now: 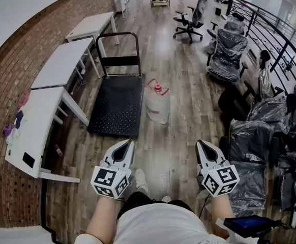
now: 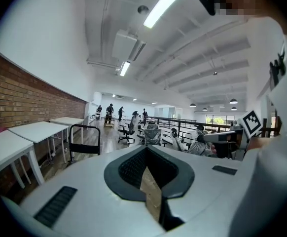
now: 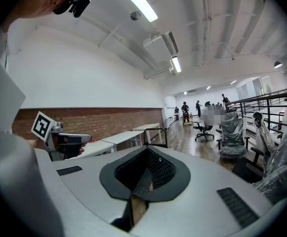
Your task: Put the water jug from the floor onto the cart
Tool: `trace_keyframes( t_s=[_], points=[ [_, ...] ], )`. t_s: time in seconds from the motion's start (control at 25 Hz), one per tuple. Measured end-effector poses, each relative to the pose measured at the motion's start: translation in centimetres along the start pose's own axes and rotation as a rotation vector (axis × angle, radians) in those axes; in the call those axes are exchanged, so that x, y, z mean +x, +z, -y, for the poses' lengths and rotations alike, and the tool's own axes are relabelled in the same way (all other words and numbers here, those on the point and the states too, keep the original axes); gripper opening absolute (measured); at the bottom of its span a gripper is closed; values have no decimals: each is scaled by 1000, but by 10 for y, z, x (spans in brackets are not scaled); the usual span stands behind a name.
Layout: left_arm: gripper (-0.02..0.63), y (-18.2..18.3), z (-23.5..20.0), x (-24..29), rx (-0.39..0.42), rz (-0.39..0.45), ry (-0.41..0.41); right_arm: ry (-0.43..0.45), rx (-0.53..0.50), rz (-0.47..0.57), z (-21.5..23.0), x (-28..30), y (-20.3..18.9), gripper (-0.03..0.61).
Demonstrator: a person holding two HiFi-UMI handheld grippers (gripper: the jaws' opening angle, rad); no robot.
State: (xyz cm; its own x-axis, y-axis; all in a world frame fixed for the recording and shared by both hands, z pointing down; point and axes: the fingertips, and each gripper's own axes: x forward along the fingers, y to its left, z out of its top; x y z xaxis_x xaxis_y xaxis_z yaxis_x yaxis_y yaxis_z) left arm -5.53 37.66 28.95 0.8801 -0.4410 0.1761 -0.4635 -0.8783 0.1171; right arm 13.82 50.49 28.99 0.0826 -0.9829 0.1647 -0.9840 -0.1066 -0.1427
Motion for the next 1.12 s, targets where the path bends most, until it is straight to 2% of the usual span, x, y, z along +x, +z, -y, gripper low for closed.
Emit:
trace_keyframes(
  t_s=[0.24, 0.52, 0.88, 1.12],
  points=[
    [0, 10, -31, 51, -15, 11, -42, -50, -9, -16, 23, 41, 7, 2],
    [0, 7, -105, 95, -50, -35, -6, -60, -24, -48, 24, 122, 19, 2],
    [0, 14, -188, 128, -76, -31, -22, -77, -36, -73, 8, 206, 31, 2],
    [0, 14, -218, 141, -89, -32, -43, -91, -36, -95, 2, 237, 32, 2]
  ],
)
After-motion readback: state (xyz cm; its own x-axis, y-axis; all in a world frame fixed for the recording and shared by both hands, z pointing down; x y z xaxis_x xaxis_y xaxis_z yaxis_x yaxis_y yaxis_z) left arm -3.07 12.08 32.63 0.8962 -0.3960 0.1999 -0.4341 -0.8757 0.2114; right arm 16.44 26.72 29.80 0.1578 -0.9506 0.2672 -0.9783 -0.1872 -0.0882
